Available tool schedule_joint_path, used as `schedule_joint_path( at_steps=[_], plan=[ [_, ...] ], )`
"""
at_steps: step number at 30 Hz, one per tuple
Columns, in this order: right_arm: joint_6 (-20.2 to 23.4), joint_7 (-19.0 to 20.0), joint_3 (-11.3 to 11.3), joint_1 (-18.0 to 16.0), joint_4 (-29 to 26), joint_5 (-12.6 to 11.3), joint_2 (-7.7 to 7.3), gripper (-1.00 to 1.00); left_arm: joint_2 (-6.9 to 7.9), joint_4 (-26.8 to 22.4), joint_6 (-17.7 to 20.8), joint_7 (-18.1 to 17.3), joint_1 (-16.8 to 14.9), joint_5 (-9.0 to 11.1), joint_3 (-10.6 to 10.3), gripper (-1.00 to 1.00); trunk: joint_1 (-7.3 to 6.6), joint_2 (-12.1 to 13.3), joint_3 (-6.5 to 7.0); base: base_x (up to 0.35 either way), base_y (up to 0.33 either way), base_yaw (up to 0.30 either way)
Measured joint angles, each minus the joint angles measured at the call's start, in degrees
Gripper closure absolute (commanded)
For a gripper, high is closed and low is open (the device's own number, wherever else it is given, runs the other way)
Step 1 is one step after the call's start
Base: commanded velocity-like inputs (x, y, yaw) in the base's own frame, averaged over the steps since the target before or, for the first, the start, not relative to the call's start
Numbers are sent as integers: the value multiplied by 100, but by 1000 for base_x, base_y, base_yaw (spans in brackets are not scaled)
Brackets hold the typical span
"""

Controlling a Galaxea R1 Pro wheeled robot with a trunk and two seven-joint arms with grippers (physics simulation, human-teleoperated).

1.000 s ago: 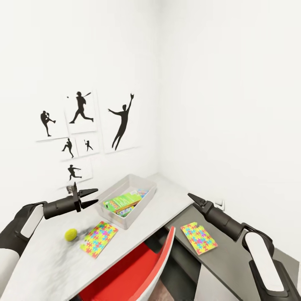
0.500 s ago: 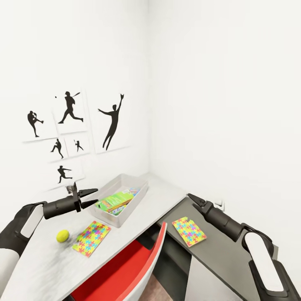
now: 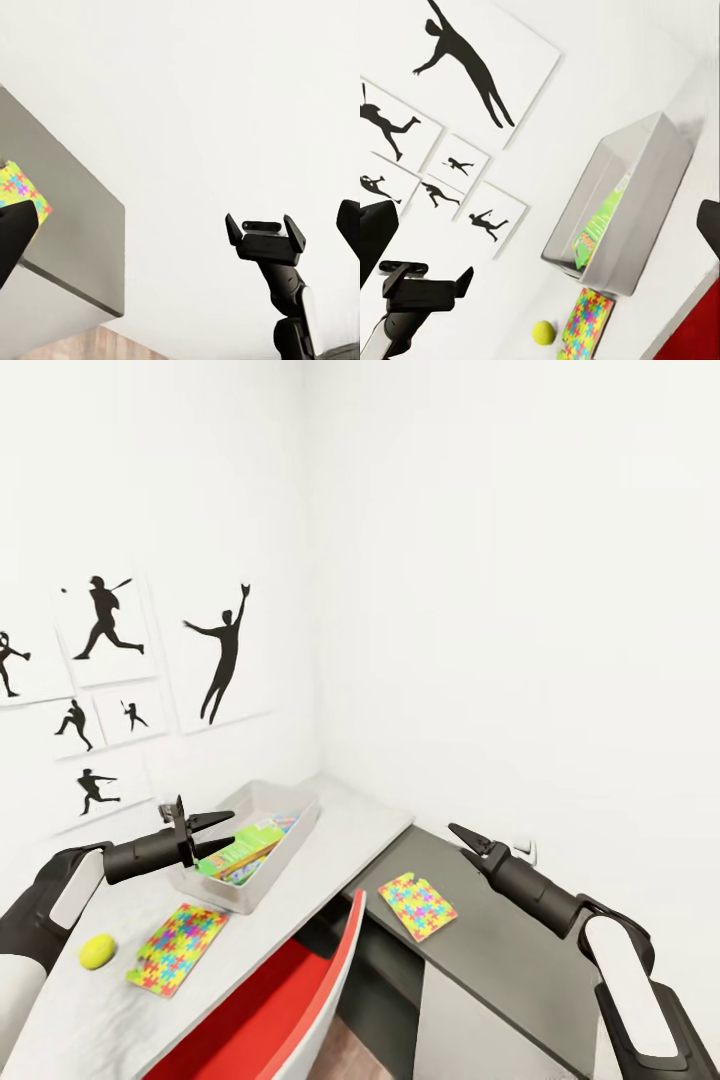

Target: Put all the toys in the child's room - the three board games (two on the bed and one on the table), the two jigsaw puzzles on the table, and the tennis ball on the table - inside the toy box on the table in the child's room.

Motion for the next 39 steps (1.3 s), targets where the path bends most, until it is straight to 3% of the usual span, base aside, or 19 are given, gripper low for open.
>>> schedule_joint_path(
  at_steps=[30, 39],
  plan=[
    [1, 1, -9, -1, 1, 0, -9, -100, 8, 0, 0, -4, 0, 0, 0, -100, 0, 0, 0, -25, 0, -257],
    [0, 1, -7, -4, -15, 1, -8, -100, 10, -2, 0, -2, 2, 0, 1, -100, 0, 0, 0, 0, 0, -56]
  ],
)
